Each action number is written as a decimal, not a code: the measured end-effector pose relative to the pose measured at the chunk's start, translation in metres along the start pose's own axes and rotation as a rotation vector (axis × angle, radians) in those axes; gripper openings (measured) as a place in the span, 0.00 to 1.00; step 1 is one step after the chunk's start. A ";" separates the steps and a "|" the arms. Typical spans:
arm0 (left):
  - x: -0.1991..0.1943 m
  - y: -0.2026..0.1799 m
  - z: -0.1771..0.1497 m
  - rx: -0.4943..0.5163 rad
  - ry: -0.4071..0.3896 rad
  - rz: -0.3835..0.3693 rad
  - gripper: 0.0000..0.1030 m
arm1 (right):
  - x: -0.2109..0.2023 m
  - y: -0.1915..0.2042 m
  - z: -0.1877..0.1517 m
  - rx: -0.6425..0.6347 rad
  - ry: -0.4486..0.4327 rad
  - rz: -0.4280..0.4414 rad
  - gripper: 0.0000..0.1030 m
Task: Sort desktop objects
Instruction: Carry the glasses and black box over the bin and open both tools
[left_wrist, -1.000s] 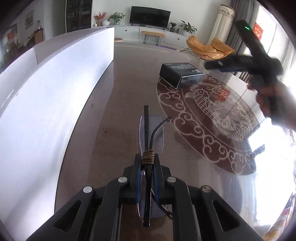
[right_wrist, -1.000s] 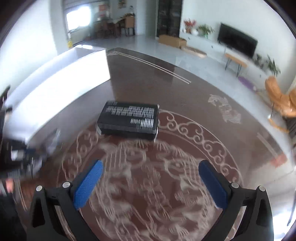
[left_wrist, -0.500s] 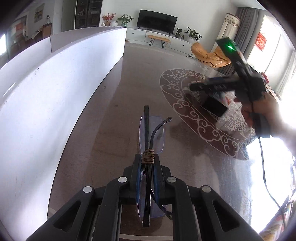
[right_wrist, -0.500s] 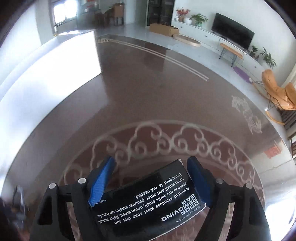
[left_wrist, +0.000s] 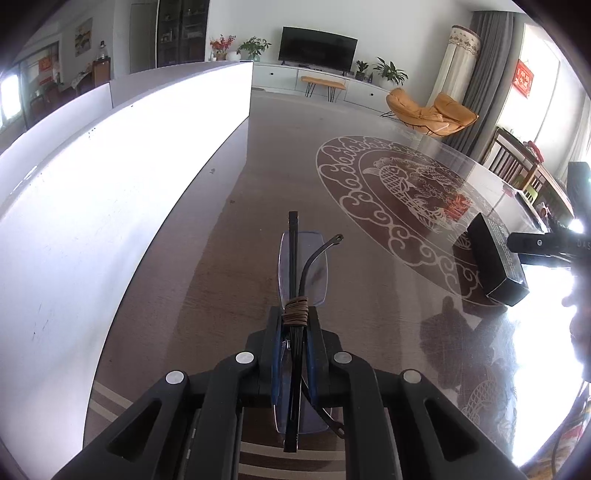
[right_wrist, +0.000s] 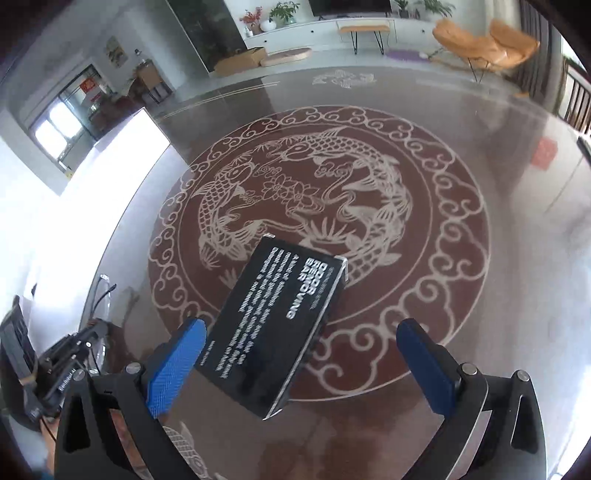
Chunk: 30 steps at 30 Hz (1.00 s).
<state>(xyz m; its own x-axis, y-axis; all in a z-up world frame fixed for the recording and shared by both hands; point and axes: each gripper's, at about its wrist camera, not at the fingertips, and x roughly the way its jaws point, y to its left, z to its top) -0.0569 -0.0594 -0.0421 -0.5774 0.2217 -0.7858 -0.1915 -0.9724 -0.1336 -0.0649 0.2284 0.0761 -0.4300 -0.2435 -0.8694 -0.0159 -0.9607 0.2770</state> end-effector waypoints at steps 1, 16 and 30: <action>-0.001 0.000 -0.001 0.003 -0.003 0.005 0.11 | 0.005 0.006 0.002 -0.003 -0.005 0.001 1.00; -0.121 0.030 0.037 -0.144 -0.212 -0.123 0.11 | -0.029 0.067 0.028 -0.235 -0.104 -0.059 0.58; -0.140 0.229 0.063 -0.341 -0.144 0.165 0.11 | -0.037 0.355 0.078 -0.563 -0.169 0.345 0.58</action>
<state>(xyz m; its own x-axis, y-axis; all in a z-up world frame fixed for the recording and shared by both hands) -0.0700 -0.3085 0.0760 -0.6886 0.0451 -0.7237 0.1735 -0.9588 -0.2248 -0.1247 -0.0930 0.2384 -0.4617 -0.5683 -0.6811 0.5999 -0.7656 0.2322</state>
